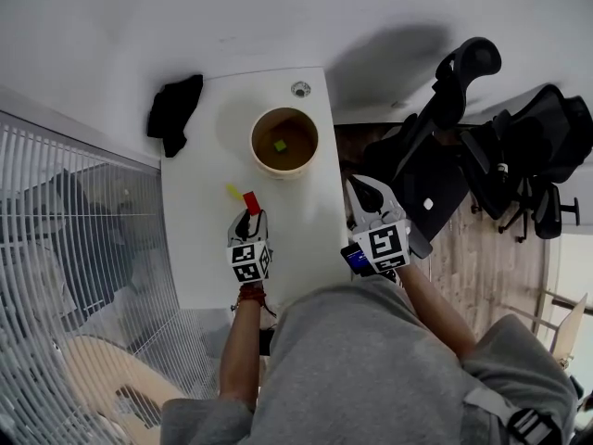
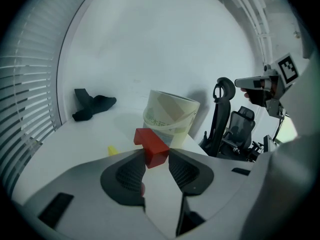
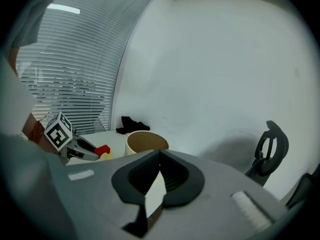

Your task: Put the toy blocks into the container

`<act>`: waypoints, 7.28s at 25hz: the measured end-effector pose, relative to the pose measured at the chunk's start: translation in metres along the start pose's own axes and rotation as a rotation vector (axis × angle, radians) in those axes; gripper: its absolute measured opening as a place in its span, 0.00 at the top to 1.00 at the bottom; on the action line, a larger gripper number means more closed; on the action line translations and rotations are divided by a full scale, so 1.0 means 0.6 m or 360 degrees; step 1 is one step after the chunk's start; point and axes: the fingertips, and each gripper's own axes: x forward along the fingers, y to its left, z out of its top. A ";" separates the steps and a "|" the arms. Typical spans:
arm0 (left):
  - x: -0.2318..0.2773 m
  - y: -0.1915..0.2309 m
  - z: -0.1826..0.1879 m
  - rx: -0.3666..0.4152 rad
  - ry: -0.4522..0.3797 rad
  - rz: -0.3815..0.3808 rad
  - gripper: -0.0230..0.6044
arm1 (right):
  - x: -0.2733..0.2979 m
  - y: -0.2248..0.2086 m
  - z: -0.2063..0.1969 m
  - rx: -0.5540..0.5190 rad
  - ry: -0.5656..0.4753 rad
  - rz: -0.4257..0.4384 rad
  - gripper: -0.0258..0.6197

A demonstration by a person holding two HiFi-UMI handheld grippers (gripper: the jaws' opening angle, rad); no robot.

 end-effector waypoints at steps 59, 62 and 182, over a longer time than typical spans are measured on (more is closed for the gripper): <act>-0.096 -0.152 0.369 0.0258 -0.0668 -0.0263 0.73 | -0.014 -0.014 -0.007 0.0043 -0.0034 -0.0036 0.94; -0.088 -0.161 0.378 0.0256 -0.0671 -0.0280 0.73 | -0.017 -0.021 -0.008 0.0042 -0.0037 -0.0047 0.94; -0.040 -0.018 0.136 0.0169 -0.0170 -0.0052 0.69 | 0.025 0.039 0.024 -0.0018 -0.0060 0.0148 0.94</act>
